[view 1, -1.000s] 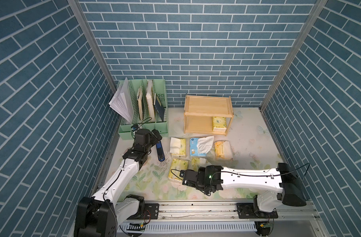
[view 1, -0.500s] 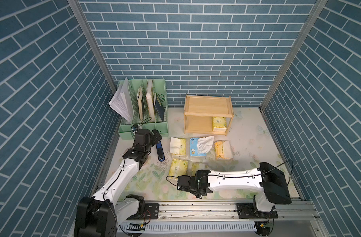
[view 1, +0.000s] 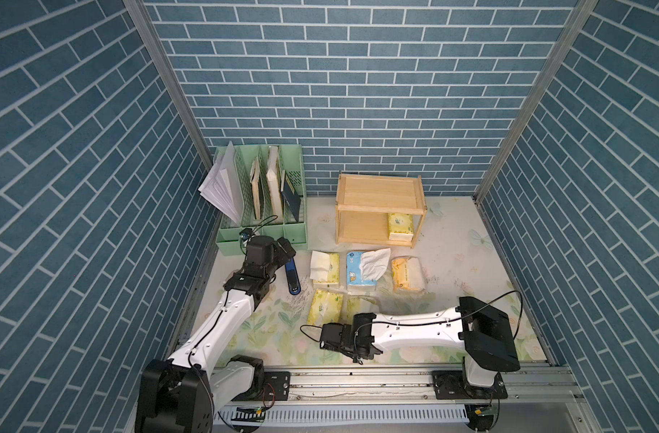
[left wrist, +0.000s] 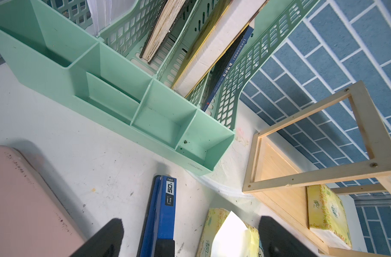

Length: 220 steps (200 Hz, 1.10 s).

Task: Remove the tissue boxes from the shelf
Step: Place the box of tissues at the center of the board, then pick up a box of tissues from the shelf.

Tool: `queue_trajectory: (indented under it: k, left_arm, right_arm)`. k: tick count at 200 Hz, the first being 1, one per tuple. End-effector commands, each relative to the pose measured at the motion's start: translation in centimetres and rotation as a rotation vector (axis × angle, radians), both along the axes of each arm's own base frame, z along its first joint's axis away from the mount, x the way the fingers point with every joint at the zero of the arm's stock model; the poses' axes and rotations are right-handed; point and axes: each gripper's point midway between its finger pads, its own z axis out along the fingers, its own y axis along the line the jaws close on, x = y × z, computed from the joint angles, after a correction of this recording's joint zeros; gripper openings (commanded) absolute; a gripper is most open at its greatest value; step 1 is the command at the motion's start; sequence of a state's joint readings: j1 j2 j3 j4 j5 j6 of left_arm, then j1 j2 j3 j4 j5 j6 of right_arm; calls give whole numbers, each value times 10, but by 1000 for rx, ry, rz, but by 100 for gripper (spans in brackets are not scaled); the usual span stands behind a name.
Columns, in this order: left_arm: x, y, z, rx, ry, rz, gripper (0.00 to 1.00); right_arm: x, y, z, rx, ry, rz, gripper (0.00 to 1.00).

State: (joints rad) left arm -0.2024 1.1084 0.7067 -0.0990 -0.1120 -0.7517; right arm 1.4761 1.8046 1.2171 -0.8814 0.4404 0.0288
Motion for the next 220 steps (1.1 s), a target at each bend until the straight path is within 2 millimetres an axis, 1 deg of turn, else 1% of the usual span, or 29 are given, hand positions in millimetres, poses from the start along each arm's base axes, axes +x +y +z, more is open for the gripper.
queue_trajectory:
  k: [1,20,28,32,62,90,106,118,141,156,174,184,205,220]
  left_arm:
    - [-4,7,0,18,3,21,100]
    - [-4,8,1,19,2,24,100]
    - [-4,8,1,22,4,22,100]
    - [-4,7,1,22,3,22,100]
    - [-4,3,3,8,-2,-1,100]
    - [-5,-16,14,-42,-34,-103,100]
    - [-9,-28,22,-66,-50,-173,100]
    - [-13,-36,29,-87,-67,-223,100]
    - [-26,-55,32,-154,-90,-316,100]
    - [-34,-68,34,-197,-101,-358,100]
    - [-42,-88,39,-234,-117,-397,100]
    - [-45,-100,42,-247,-126,-415,100]
    - [-49,-132,50,-268,-150,-460,100]
    - [-50,-156,55,-278,-164,-487,100]
  right_arm:
    - [-5,5,8,52,34,-6,59]
    - [-7,6,19,91,54,-7,66]
    - [-8,7,25,111,63,-7,72]
    - [-8,8,28,122,65,-9,74]
    - [-2,12,56,225,64,-27,76]
    - [14,18,86,383,61,-65,76]
    - [30,21,110,509,56,-105,77]
    - [43,18,127,602,44,-137,79]
    - [76,3,155,761,12,-217,80]
    - [97,-11,173,861,-20,-269,82]
    - [118,-33,194,967,-80,-327,87]
    - [128,-47,203,1016,-108,-364,89]
    - [149,-80,214,1104,-158,-459,92]
    - [161,-104,216,1160,-184,-527,94]
